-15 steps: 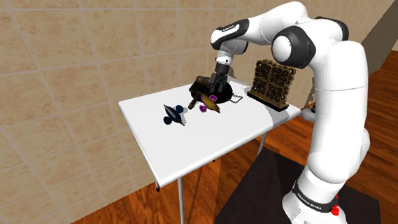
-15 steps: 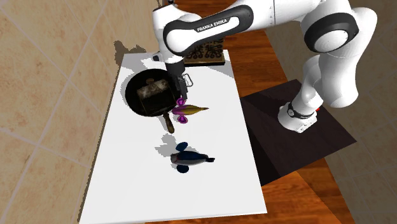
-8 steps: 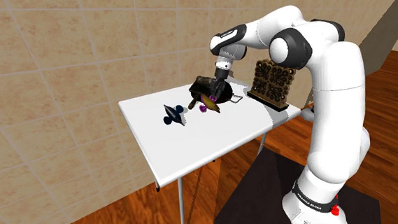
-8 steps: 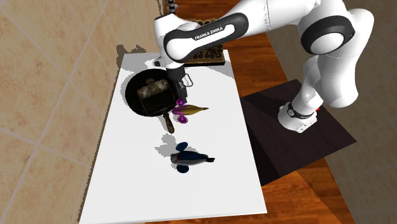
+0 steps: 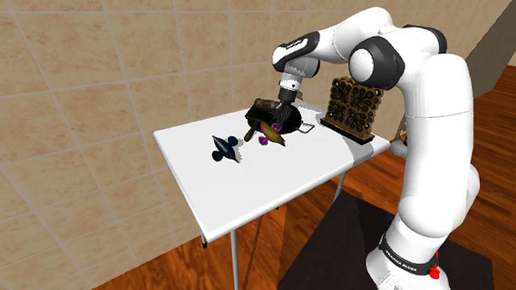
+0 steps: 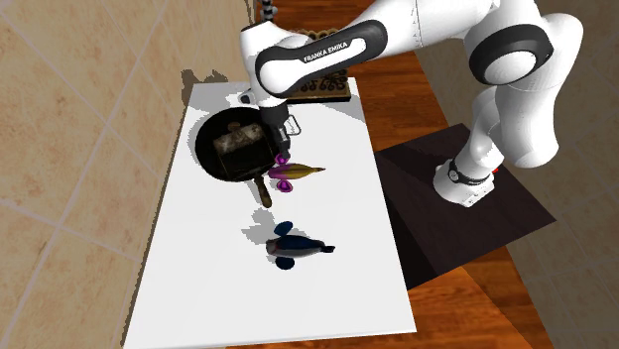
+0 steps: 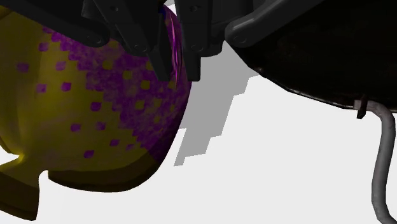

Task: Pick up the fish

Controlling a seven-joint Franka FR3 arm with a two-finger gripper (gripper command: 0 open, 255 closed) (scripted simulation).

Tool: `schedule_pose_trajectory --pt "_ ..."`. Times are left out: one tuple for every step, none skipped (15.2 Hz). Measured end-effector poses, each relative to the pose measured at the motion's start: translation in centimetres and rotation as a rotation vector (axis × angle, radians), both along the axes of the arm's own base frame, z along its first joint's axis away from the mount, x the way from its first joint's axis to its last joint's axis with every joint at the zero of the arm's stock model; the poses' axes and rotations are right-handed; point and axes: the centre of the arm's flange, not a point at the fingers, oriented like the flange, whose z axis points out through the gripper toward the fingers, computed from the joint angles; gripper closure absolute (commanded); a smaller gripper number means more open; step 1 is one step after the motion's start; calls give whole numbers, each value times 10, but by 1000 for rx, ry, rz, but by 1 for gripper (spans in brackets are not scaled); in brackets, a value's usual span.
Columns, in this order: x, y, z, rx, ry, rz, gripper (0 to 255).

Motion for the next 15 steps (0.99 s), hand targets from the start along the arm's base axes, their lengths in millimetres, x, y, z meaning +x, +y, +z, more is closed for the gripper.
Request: schedule_pose_trajectory --pt "0 0 0 0 0 0 255" --pt "0 0 2 0 1 0 255" --pt "0 0 6 0 1 0 255" --pt "0 0 10 1 1 0 255" --pt "0 0 15 1 1 0 255" --pt "0 1 20 1 1 0 255" --pt "1 1 24 1 1 1 255" --pt "1 1 29 1 1 0 255" --pt "0 0 34 1 1 1 255" --pt "0 0 41 0 1 0 255" --pt "0 0 46 0 1 0 255" --pt "1 0 51 0 1 0 255" --pt "1 0 57 0 1 0 255" --pt "-1 0 62 0 1 0 255" --pt "1 0 67 0 1 0 255"
